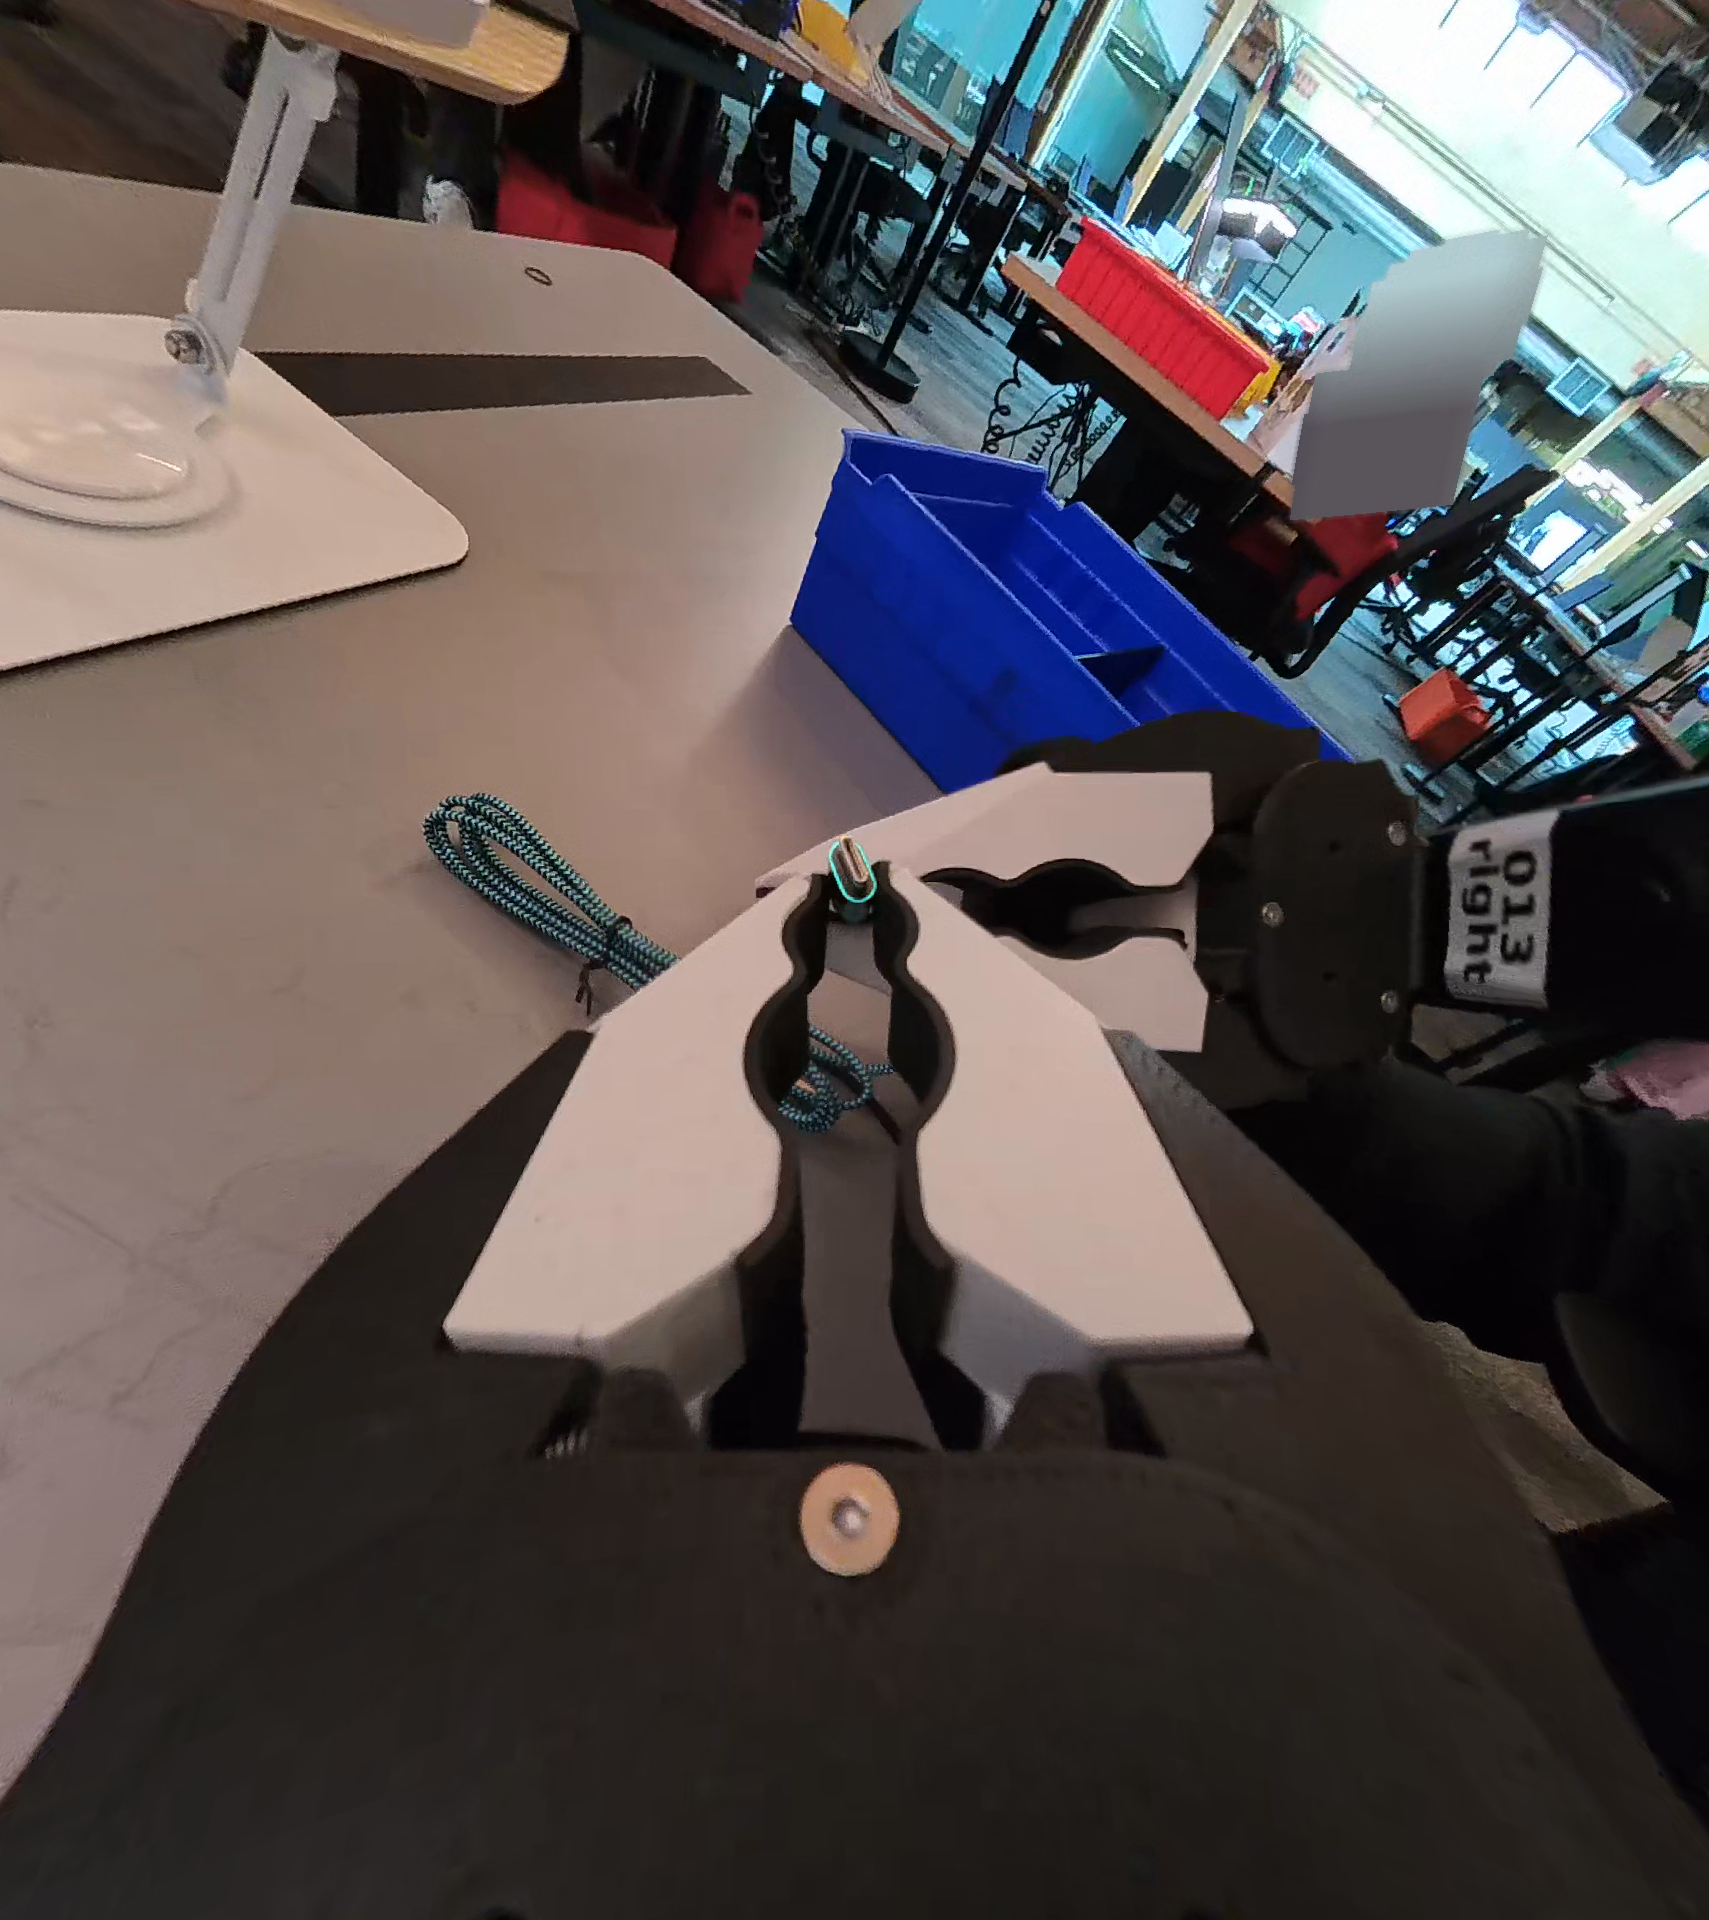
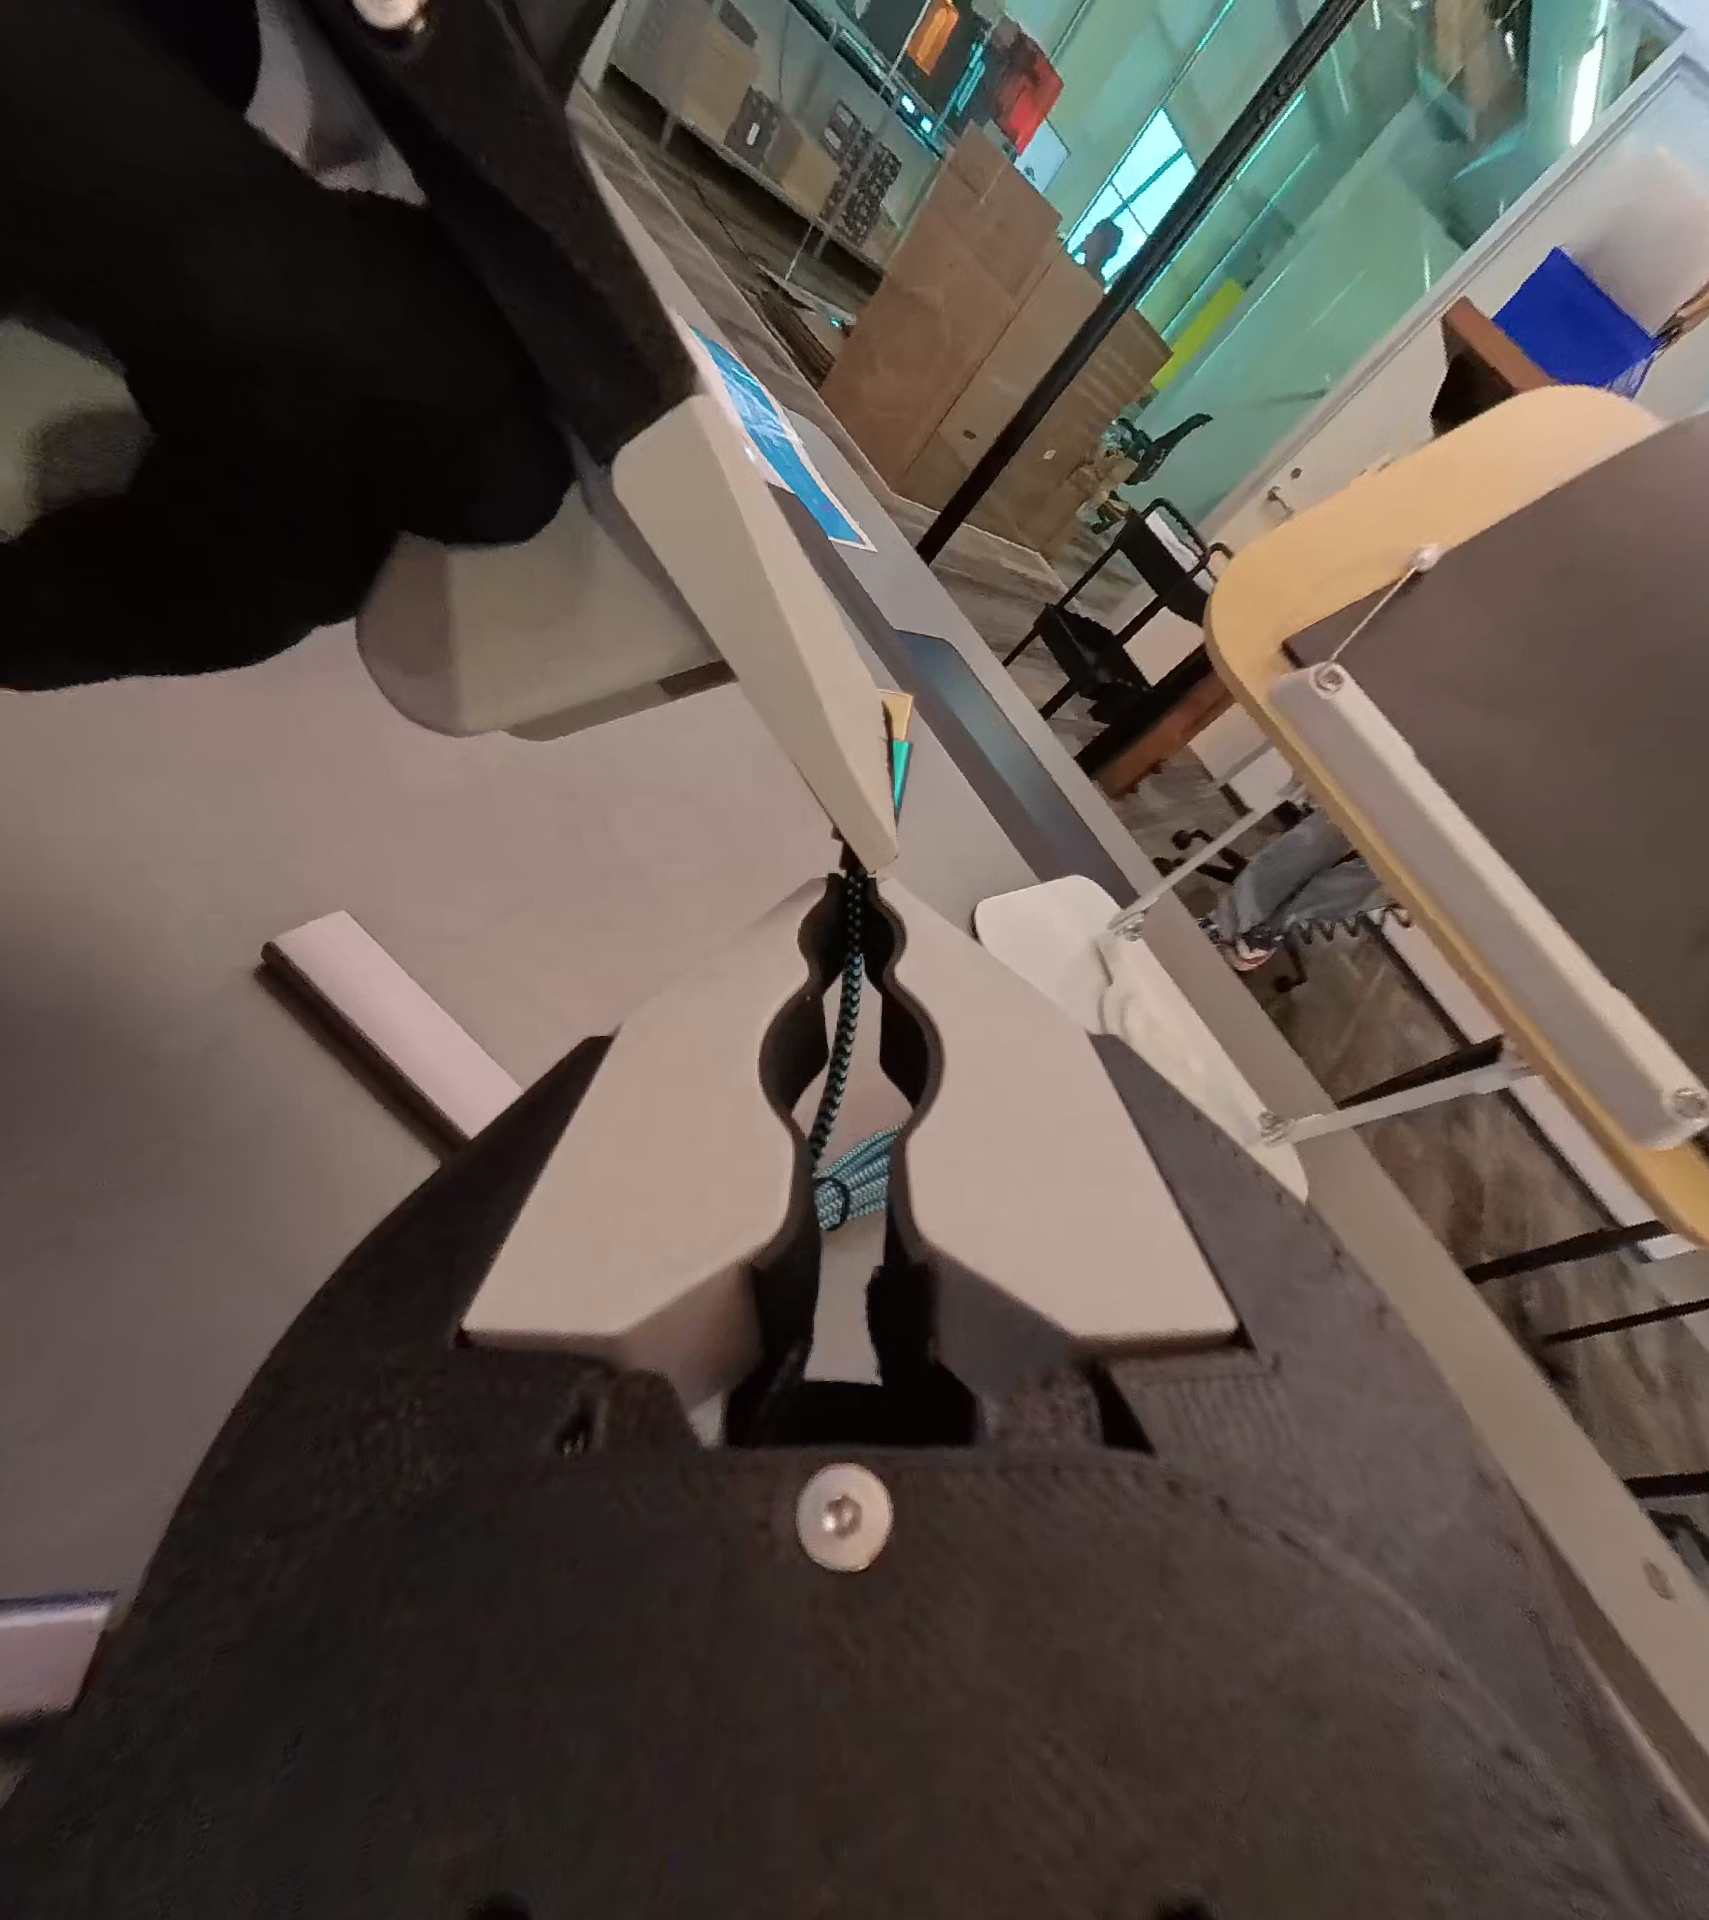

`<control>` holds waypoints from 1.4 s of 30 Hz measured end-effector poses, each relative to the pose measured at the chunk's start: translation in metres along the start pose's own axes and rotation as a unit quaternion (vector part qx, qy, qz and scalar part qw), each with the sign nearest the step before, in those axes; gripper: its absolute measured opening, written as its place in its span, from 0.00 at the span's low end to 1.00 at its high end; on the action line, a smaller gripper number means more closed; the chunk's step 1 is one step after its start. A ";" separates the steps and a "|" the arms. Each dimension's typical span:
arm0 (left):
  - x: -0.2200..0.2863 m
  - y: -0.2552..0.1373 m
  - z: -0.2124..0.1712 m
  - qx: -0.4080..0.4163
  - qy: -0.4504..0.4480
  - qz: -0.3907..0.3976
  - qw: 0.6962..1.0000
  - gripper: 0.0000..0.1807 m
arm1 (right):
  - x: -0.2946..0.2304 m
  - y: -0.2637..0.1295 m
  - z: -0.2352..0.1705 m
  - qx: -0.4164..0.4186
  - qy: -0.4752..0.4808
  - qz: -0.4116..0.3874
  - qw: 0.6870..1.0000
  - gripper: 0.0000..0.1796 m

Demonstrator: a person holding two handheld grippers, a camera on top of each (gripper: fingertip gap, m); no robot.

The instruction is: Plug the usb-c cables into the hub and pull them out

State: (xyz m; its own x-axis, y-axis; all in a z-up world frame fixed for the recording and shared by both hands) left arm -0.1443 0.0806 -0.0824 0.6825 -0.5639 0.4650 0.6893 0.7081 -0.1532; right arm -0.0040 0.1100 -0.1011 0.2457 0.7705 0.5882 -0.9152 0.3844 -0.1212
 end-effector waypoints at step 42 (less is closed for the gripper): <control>-0.022 -0.005 -0.020 0.120 -0.279 -0.246 0.921 0.03 | 0.005 -0.020 0.010 0.160 -0.007 0.018 0.987 0.01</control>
State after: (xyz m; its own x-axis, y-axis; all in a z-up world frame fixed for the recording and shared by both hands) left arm -0.1580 0.0808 -0.1089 0.0258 -0.5828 0.8122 0.7620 0.5374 0.3614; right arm 0.0125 0.1012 -0.0876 0.2098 0.7730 0.5987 -0.9776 0.1751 0.1164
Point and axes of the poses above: each gripper's, where its closed fingertips meet, y out along the fingers, z out of its top, x = y × z across the jaws, the point moved 10 cm from there along -y, back along the fingers, and after that the axes turned 7 degrees about x, right-handed, at the moved point
